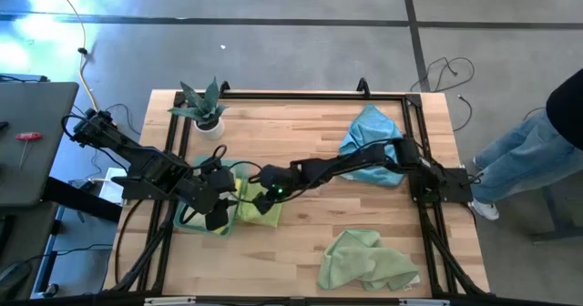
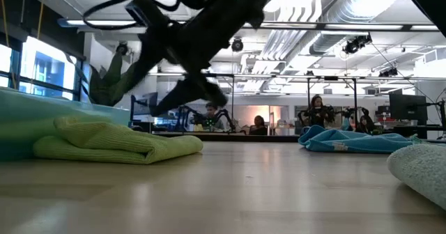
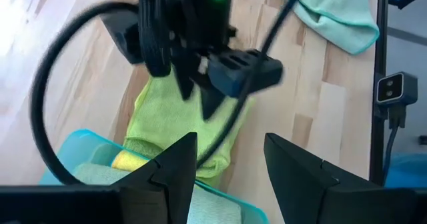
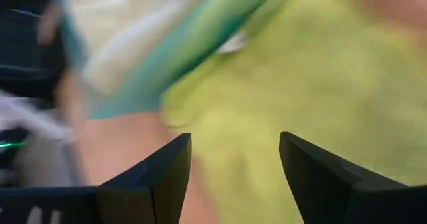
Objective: Fold microfiber towels
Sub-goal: Put the light green microfiber towel into the green bin
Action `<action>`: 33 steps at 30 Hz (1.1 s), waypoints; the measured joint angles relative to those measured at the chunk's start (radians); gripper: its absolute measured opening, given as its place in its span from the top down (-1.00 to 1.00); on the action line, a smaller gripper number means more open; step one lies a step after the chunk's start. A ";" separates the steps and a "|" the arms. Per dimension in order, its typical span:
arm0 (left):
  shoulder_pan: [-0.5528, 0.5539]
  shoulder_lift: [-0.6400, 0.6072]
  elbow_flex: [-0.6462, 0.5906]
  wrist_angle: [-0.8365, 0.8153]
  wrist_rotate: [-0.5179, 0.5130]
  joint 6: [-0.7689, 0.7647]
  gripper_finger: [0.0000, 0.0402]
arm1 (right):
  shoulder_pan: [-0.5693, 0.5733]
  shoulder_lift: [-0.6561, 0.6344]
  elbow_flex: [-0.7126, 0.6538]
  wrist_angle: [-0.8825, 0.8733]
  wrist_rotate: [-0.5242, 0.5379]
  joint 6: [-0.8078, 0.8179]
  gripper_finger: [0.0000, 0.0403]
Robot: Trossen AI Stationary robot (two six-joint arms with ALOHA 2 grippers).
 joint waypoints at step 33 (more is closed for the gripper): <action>0.000 0.000 0.000 0.001 -0.039 0.110 0.18 | 0.059 -0.002 -0.139 -0.214 0.302 -0.498 -0.09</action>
